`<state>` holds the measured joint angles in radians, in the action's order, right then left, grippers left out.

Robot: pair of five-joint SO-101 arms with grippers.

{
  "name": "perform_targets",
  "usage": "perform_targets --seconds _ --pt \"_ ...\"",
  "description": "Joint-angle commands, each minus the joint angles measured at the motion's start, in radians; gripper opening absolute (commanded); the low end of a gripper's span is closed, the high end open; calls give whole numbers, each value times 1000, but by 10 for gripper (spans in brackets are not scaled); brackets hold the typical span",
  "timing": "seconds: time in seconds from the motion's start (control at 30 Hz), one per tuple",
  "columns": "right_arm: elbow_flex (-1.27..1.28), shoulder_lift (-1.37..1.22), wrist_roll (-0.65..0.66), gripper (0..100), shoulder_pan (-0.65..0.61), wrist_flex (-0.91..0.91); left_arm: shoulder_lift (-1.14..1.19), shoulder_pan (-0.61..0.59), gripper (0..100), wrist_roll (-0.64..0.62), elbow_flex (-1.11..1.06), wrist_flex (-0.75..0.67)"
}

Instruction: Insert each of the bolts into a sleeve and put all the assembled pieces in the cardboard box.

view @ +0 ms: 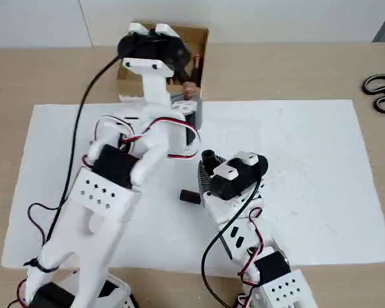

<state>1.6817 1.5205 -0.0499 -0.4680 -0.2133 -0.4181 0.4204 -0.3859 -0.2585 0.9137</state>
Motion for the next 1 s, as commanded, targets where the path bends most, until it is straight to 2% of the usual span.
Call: perform_targets --seconds 0.0,0.17,0.33,0.67,0.97 --pt "9 21 -9 4 -7 1 -37 15 6 -6 -64 -138" --pt "9 21 -9 4 -7 1 -57 29 6 -3 -156 -218" --pt "9 21 -9 4 -5 -1 -199 40 6 -2 -252 -296" --pt "9 21 -9 4 -8 -4 -443 48 6 -3 -691 -694" --pt "9 21 -9 4 -8 -4 -482 48 6 -9 -816 -795"
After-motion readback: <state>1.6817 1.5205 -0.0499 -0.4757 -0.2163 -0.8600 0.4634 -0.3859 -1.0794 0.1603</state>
